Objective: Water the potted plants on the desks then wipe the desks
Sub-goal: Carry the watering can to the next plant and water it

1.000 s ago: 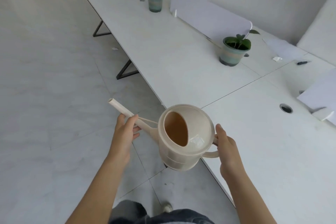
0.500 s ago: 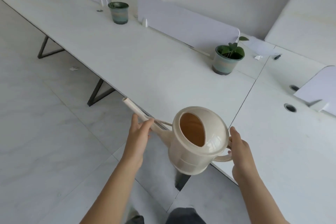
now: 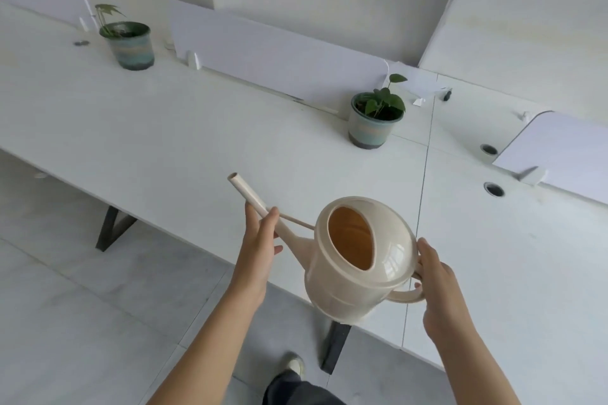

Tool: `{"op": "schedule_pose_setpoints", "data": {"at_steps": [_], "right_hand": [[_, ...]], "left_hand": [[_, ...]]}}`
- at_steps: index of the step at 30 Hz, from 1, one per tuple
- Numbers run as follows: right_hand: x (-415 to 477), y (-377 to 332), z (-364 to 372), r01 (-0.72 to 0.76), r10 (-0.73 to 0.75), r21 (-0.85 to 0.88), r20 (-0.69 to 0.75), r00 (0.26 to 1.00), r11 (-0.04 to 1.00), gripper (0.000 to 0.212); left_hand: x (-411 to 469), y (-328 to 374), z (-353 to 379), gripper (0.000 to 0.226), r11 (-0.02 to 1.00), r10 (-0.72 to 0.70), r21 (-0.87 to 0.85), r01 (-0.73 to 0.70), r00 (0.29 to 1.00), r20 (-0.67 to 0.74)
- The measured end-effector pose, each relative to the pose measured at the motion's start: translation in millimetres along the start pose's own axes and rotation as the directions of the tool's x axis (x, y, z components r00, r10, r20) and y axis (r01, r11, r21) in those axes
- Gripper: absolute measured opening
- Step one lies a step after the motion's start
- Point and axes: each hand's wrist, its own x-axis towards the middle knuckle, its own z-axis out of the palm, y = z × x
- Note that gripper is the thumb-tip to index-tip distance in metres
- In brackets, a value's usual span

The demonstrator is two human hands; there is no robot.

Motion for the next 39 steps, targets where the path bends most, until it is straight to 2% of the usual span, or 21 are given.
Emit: {"op": "schedule_pose_setpoints", "data": {"at_steps": [8,16,20,22,25,28,31,35,39], "right_hand": [[53,-24,32,-0.027,0.032,0.062,-0.080,0.996,0.998,0.039],[72,-41,53,-0.095,0.139,0.189,-0.235,0.962,0.977,0.040],[72,-54,68,-0.143,0.217,0.235,-0.327,0.920,0.961,0.041],[74,-59,75,-0.167,0.254,0.259,-0.354,0.900,0.951,0.037],[76,-65,83,-0.182,0.292,0.293,-0.394,0.871,0.939,0.032],[78,-71,85,-0.192,0.296,0.294,-0.367,0.882,0.936,0.030],[84,-78,81,-0.186,0.271,0.272,-0.322,0.907,0.944,0.027],[98,-92,74,-0.124,0.180,0.197,-0.297,0.938,0.972,0.024],[124,-96,69,-0.050,0.104,0.160,-0.347,0.932,0.986,0.020]], "left_hand": [[90,16,18,0.049,0.998,-0.021,0.061,0.016,0.996,0.091],[171,34,42,0.051,0.994,-0.053,0.108,0.019,0.943,0.328],[200,38,57,0.055,0.991,-0.121,0.102,0.086,0.902,0.414],[213,36,67,0.056,0.984,-0.175,0.047,0.172,0.887,0.428],[225,34,81,0.038,0.966,-0.232,0.008,0.257,0.857,0.460],[235,34,97,0.022,0.961,-0.240,0.004,0.275,0.833,0.499],[250,31,115,0.024,0.957,-0.249,0.004,0.291,0.811,0.529],[268,29,139,0.041,0.947,-0.275,0.016,0.320,0.787,0.553],[288,30,161,0.031,0.946,-0.291,0.047,0.321,0.774,0.563]]}}
